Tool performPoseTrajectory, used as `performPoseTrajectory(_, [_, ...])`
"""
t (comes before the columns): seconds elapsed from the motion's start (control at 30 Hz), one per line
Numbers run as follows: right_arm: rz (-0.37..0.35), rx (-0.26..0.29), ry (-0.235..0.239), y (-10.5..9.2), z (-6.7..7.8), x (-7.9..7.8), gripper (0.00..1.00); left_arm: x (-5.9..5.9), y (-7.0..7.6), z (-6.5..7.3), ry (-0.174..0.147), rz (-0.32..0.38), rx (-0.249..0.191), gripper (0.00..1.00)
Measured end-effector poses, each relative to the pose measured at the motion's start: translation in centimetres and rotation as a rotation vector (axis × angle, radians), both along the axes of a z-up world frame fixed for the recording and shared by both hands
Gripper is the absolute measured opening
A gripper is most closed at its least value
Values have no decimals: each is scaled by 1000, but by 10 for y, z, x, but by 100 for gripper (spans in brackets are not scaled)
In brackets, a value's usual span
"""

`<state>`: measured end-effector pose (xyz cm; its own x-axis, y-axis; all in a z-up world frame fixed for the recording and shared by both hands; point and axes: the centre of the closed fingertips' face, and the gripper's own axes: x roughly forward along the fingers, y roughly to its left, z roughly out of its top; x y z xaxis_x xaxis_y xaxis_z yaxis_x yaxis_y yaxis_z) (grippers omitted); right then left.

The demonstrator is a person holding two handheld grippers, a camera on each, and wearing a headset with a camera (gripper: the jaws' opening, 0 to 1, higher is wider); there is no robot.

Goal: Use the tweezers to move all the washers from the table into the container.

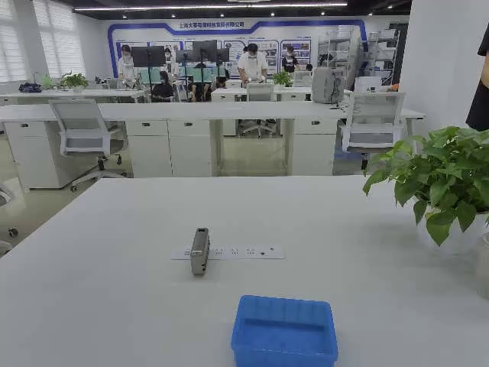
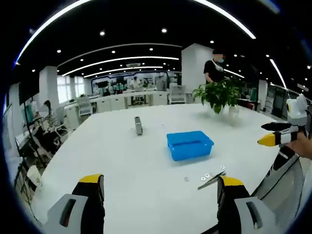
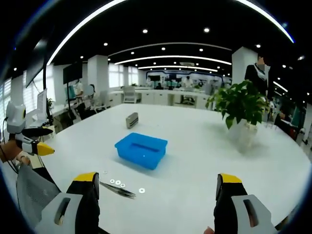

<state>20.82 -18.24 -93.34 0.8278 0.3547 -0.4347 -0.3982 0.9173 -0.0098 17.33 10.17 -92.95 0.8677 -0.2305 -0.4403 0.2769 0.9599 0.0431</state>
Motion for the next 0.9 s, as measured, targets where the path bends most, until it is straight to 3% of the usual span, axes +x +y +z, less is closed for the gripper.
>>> performPoseTrajectory(0.9, [26,-16,31,3,-9,0,99,-4,-9,-6,15,-2,-20,99])
